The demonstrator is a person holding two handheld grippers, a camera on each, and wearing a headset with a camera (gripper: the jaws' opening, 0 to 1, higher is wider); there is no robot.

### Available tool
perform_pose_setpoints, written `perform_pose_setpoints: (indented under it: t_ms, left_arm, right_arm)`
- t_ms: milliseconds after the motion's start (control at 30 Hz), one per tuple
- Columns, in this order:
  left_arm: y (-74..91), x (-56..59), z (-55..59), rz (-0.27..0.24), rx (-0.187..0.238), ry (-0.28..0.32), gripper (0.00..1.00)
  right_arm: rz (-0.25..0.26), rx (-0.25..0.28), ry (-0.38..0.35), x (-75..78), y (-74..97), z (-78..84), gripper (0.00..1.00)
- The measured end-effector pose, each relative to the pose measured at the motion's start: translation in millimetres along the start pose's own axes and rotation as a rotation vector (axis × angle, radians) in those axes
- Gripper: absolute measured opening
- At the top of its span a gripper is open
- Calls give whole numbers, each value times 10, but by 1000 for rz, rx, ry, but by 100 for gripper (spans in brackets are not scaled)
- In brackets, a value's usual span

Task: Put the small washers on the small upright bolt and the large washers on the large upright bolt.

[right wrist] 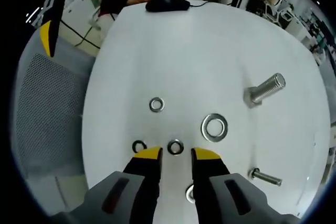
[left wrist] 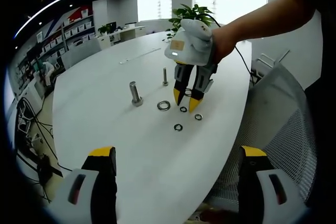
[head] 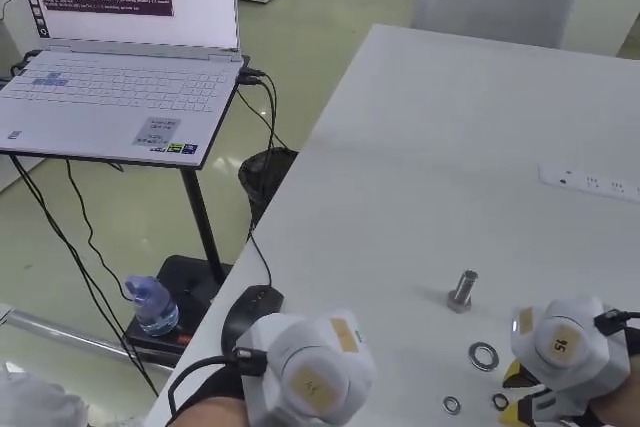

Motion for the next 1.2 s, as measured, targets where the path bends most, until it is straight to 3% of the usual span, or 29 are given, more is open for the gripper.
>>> perform_pose_setpoints:
  t_ms: [667,1200]
  left_arm:
    - [-11,-10,-2,-9,1,7,92]
    - [2,2,10,-12,-6,0,88]
  right_arm:
    - [15,-5,9,-16,-20,-10,19]
    - [27,-58,16,-34,-23,-43,13]
Point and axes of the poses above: the centre of the closed fingertips' face, and the gripper's own axes: y roughly backward along the fingers, x roughly to its right, z roughly out of its underside, the point moved 1 cm from there along y, roughly backward along the fingers, and after that the axes turned 3 degrees about -x, right-handed, at the moved point
